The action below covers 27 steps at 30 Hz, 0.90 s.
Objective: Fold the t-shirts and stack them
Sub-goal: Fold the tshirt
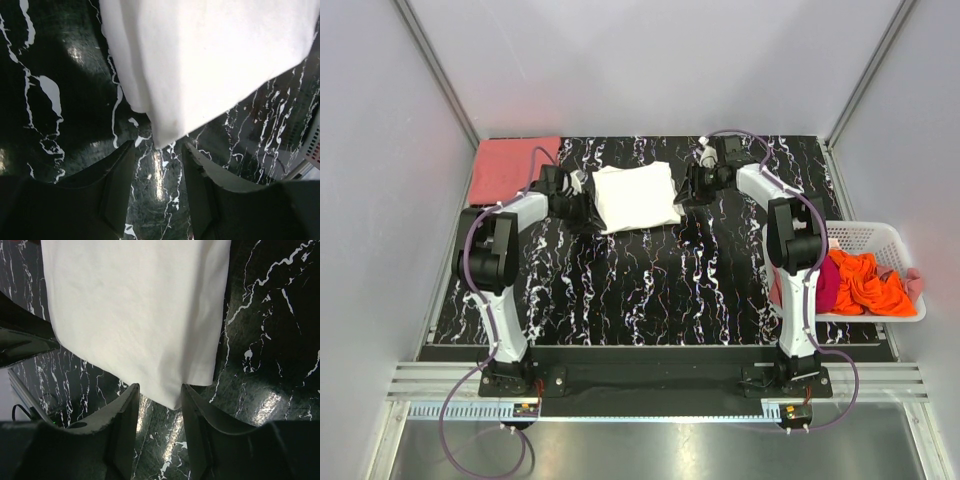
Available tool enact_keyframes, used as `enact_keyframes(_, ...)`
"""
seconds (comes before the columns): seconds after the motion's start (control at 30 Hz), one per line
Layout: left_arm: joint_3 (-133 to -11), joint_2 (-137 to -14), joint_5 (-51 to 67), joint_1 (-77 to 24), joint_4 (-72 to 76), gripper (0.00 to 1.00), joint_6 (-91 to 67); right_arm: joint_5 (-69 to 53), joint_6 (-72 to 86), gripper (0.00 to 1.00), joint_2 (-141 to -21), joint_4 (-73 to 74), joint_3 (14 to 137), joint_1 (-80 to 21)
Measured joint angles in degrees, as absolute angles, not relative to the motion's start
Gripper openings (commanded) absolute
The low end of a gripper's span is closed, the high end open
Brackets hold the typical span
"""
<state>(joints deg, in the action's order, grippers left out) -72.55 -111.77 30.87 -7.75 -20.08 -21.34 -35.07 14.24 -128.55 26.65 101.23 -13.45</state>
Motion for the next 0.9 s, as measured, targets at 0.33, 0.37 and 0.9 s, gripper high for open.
enact_keyframes(0.33,-75.29,-114.85,30.63,-7.88,-20.10,0.00,-20.71,-35.16,12.38,0.40,-131.55,27.35,101.23,-14.26)
enact_keyframes(0.37,-75.48,-114.93,30.65,-7.88,-20.08,0.00,-20.71,-35.16,12.34,0.36,-131.81,27.35,101.23,-14.57)
enact_keyframes(0.9,-76.09,-110.13,16.62,-8.78,-32.58,0.00,-16.36,-31.59,17.69,0.04,-117.89,18.55,77.14,-21.69)
